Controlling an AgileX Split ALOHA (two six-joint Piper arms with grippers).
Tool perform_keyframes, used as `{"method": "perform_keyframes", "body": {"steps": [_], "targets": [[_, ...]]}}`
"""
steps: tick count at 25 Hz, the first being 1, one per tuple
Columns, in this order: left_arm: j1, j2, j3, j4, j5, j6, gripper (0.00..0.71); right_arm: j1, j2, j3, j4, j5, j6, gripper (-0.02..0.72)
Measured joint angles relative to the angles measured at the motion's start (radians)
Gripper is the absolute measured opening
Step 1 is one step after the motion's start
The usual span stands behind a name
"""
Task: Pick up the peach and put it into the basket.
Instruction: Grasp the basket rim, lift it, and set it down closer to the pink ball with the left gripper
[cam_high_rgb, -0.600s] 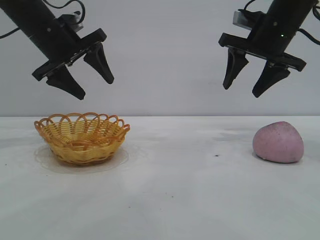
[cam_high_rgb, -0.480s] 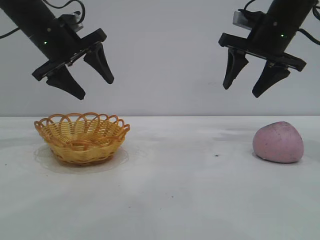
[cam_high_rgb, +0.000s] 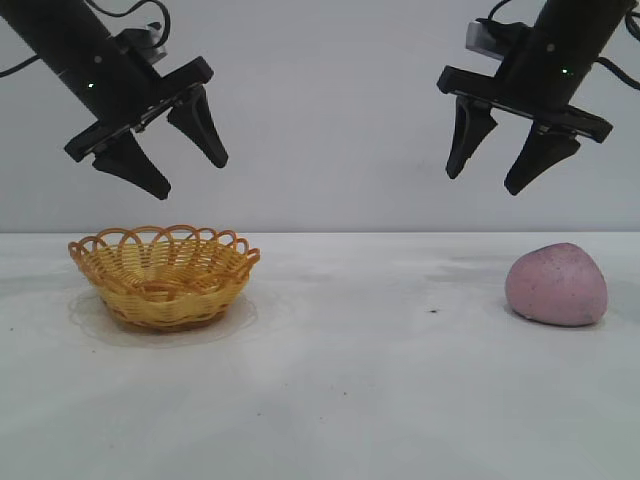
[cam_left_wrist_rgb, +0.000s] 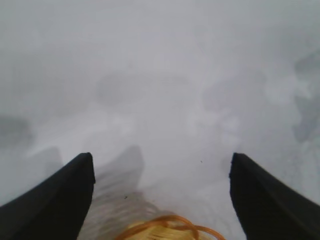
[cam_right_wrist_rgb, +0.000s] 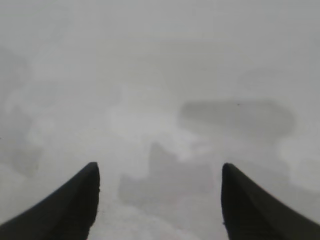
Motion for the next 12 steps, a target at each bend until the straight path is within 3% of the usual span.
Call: {"method": "perform_keyframes", "body": {"steps": [4, 12], "targets": [[0.000, 0.005, -0.041, 0.089, 0.078, 0.022, 0.517, 0.000, 0.000, 0.000, 0.000, 0.000, 0.000, 0.447], [0.000, 0.005, -0.221, 0.367, 0.358, 0.027, 0.517, 0.000, 0.000, 0.000, 0.000, 0.002, 0.000, 0.447]]}}
